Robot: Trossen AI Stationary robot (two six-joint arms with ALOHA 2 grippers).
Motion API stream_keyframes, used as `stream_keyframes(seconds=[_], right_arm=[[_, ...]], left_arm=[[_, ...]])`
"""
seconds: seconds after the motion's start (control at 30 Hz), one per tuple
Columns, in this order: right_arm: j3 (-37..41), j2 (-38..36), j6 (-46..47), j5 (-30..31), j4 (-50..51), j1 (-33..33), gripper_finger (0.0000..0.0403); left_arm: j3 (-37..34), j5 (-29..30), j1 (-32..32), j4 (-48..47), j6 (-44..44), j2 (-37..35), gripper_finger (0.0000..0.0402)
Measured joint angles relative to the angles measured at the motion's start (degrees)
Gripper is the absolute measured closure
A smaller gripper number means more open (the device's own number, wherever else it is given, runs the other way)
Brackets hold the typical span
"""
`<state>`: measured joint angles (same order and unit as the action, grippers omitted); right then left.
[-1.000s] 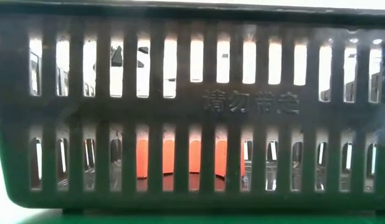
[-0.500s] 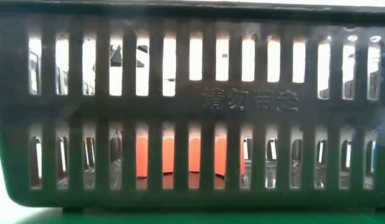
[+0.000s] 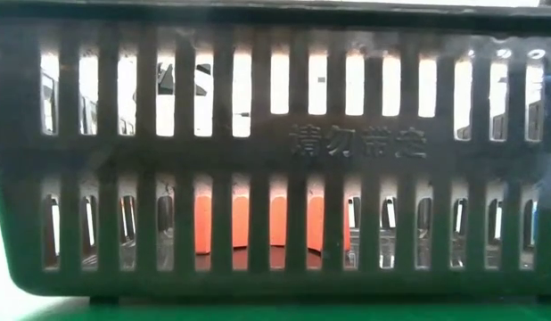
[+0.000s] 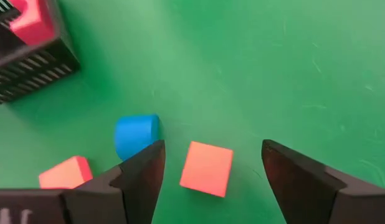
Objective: Sort & place blocks by color
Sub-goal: Put the top red block into the black bin
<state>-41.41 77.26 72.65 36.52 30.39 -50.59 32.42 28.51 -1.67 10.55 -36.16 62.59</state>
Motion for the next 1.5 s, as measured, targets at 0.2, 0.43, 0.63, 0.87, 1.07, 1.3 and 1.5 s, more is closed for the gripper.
stream_keyframes(seconds=[0.2,0.43,0.63,0.87,1.07,1.3,1.5], right_arm=[[0.0,5.4,0.3,-0.7,-0.6,0.0,0.0124],[-0.1,9.5,0.2,-0.8,-1.7,0.0,0.0114],[-0.1,9.7,0.2,-0.8,-1.9,0.7,0.0171],[-0.2,9.6,-1.5,-2.4,-2.0,2.3,0.0293],[-0.2,8.8,-3.3,-3.4,-2.0,4.1,0.0293],[-0.1,4.4,-10.1,1.2,-8.6,7.9,0.0293],[-0.1,2.7,-29.8,2.3,-29.4,12.7,0.0293]], left_arm=[[0.0,0.0,0.0,0.0,0.1,0.0,0.0188],[0.0,0.0,0.0,0.0,0.1,0.0,0.0188],[0.0,0.0,-1.3,0.0,-0.3,0.0,0.0188],[0.0,0.0,-5.6,-0.1,-0.2,0.0,0.0188],[0.0,0.0,-10.3,-0.1,0.3,0.0,0.0188],[0.0,-0.1,-17.9,5.3,14.9,5.0,0.0188],[0.0,0.0,-20.6,22.6,27.6,15.3,0.0188]])
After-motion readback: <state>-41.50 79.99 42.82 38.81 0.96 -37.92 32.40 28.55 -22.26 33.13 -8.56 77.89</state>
